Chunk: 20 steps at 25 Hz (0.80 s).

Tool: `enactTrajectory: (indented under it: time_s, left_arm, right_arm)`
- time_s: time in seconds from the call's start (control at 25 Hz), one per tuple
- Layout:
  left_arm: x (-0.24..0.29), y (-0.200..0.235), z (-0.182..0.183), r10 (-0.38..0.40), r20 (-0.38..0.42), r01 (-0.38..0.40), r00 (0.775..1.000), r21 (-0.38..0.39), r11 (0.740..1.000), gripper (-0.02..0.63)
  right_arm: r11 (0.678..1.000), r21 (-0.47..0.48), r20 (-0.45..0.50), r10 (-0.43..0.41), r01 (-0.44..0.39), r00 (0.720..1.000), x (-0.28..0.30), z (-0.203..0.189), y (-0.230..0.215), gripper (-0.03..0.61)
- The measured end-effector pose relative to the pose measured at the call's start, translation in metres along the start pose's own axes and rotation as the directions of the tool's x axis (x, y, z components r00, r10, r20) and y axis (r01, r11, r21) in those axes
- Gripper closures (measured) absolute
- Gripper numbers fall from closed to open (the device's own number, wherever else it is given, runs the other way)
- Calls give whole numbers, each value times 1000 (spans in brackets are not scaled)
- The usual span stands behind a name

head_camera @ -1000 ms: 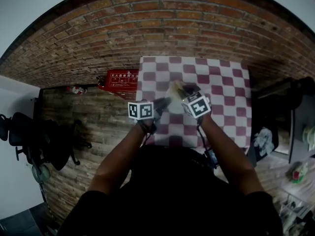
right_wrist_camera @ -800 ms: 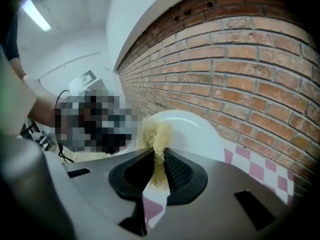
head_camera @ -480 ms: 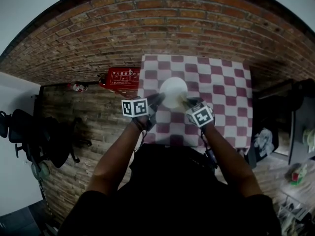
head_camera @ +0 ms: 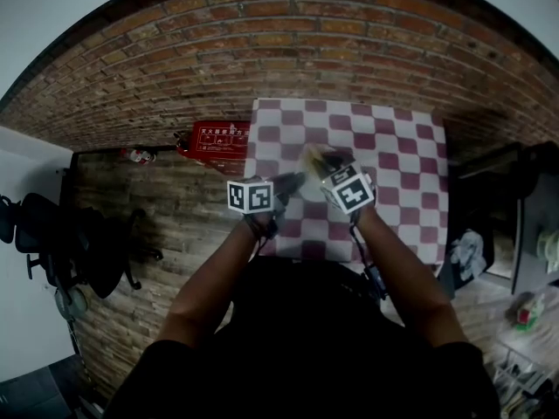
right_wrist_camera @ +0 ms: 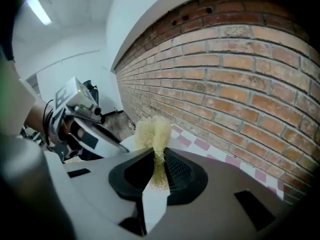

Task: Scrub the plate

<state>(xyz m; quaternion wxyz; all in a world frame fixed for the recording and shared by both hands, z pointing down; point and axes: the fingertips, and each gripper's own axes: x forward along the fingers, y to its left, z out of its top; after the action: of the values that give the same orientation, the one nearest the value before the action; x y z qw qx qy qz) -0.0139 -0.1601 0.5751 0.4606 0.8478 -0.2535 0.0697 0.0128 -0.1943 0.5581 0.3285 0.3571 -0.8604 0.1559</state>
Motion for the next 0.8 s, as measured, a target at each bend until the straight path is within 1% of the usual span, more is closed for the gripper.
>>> enactTrajectory:
  time_s: [0.12, 0.2, 0.28, 0.32, 0.36, 0.4, 0.44, 0.48, 0.56, 0.6, 0.68, 0.72, 0.76, 0.8]
  left_arm:
    - [-8, 7, 15, 18, 32, -18, 999, 1, 1000, 593]
    - [-14, 13, 22, 32, 41, -32, 999, -7, 999, 592]
    - [-19, 17, 26, 46, 35, -47, 998, 14, 999, 591]
    - [-20, 18, 27, 58, 24, -59, 998, 43, 997, 591]
    - [-21, 20, 28, 77, 7, -77, 997, 90, 993, 591]
    - [-22, 22, 28, 106, -18, -102, 994, 160, 982, 592]
    - [-22, 24, 27, 146, -49, -130, 988, 247, 960, 595]
    - [-22, 26, 24, 193, -80, -155, 978, 341, 927, 598]
    - [-22, 31, 21, 278, -124, -180, 952, 508, 843, 598]
    - [-21, 32, 20, 309, -133, -183, 942, 570, 801, 598]
    - [-19, 33, 24, 353, -128, -187, 927, 659, 729, 598]
    - [-19, 33, 27, 374, -118, -189, 920, 702, 687, 598]
    - [-17, 33, 30, 398, -106, -190, 911, 749, 634, 598]
    - [-16, 32, 33, 424, -92, -188, 901, 799, 571, 598]
  right_arm:
    - [997, -38, -22, 67, -67, 998, 5, -11, 32, 525]
    - [995, -39, -74, 87, -90, 993, 10, -35, 39, 525]
    - [996, -27, -137, 82, -87, 987, 14, -63, 33, 525]
    - [997, -23, -168, 67, -71, 984, 15, -76, 25, 525]
    - [998, -15, -196, 49, -53, 979, 15, -86, 15, 525]
    - [999, -1, -222, 36, -37, 974, 14, -95, 3, 525]
    - [1000, 18, -242, 26, -22, 970, 12, -102, -9, 525]
    - [999, 38, -251, 18, -9, 968, 9, -104, -21, 525]
    - [997, 74, -232, 13, 5, 973, 2, -93, -41, 525]
    - [996, 84, -215, 16, 2, 977, -2, -82, -47, 525]
    - [997, 80, -186, 31, -16, 982, -11, -56, -54, 525]
    - [997, 68, -173, 40, -29, 984, -15, -42, -54, 525]
    - [998, 52, -160, 52, -44, 986, -19, -28, -52, 525]
    - [998, 38, -149, 64, -59, 987, -23, -13, -49, 525]
